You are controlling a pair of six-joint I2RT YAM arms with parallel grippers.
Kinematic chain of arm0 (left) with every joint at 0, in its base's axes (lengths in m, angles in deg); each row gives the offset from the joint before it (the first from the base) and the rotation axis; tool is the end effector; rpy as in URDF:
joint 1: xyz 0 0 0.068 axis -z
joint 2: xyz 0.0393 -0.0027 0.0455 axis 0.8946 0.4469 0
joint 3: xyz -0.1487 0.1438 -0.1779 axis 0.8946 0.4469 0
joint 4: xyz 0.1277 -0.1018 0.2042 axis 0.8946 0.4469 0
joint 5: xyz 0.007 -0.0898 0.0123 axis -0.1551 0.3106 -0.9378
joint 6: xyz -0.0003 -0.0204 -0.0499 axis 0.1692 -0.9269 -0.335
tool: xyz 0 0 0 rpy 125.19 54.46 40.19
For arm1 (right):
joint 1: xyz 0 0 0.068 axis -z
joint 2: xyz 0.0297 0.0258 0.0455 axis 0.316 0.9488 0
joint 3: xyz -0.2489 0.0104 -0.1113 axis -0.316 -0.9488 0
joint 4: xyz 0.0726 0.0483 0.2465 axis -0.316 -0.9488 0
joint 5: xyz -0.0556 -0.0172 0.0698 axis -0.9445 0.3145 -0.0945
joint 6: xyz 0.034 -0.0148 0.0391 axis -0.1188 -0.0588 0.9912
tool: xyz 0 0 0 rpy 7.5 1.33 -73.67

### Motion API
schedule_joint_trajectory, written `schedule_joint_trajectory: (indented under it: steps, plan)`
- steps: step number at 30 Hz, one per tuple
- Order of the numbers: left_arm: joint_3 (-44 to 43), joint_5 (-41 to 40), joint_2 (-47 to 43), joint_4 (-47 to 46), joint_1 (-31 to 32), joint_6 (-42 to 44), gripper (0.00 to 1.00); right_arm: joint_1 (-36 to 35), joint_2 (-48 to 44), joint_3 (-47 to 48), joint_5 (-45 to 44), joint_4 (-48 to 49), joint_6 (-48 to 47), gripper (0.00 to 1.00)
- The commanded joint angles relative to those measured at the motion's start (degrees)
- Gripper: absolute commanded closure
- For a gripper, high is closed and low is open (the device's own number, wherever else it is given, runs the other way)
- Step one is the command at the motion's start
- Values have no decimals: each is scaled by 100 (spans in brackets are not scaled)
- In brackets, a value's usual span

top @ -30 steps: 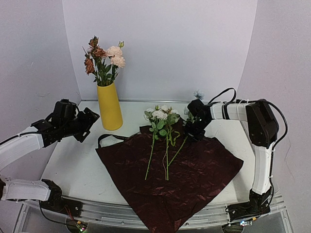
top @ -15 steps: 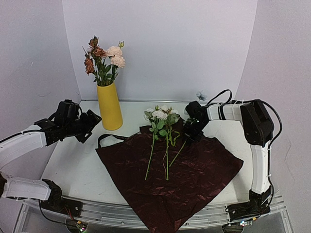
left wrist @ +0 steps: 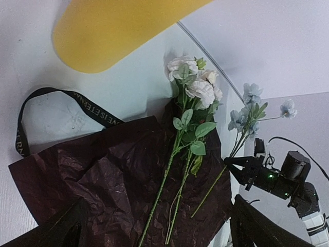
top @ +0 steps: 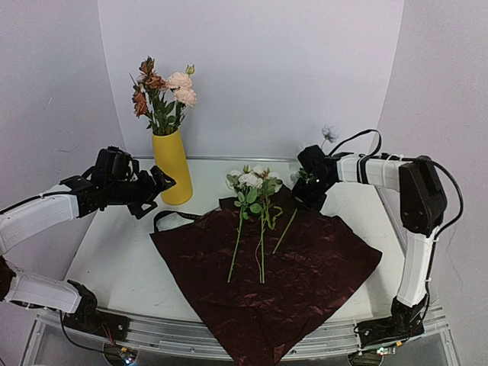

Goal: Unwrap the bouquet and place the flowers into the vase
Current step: Pick up the fake flower from the wrapping paper.

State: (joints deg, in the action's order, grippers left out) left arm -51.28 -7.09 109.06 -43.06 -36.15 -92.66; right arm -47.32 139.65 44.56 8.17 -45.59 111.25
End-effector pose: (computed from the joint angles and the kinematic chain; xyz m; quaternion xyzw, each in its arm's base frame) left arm 0.2258 -0.1222 0.2769 -0.1937 0.8641 -0.3552 0.2995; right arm 0.3917 0.2182 0.2003 0.2048 0.9015 0.2728 0.2663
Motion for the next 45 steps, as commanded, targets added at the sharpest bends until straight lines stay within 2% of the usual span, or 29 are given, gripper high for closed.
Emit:
schedule_joint_trajectory:
  steps: [1,5,9,18,23,32,45]
  plan:
    - [-425,627,214,-139,-14,251,3,10,-836,-92,-244,-59,-520,100]
    - [-329,919,296,-353,41,98,3,8,-1264,-155,86,200,-1176,100]
    - [-104,1126,229,-942,179,-114,4,-20,-1537,-351,1012,729,-1648,100]
    - [-650,1446,844,-1554,925,90,5,-524,-2135,-1233,2055,2171,-1509,100]
    - [-1073,1375,1215,-1951,1445,183,7,-889,-2243,-1374,2434,2618,-1461,100]
    - [-1177,983,1446,-2447,1916,-21,21,-1268,-2323,-1233,2864,2873,-1510,100]
    - [-1433,925,1628,-2606,2049,-58,39,-1670,-2328,-1197,3057,2975,-1541,100]
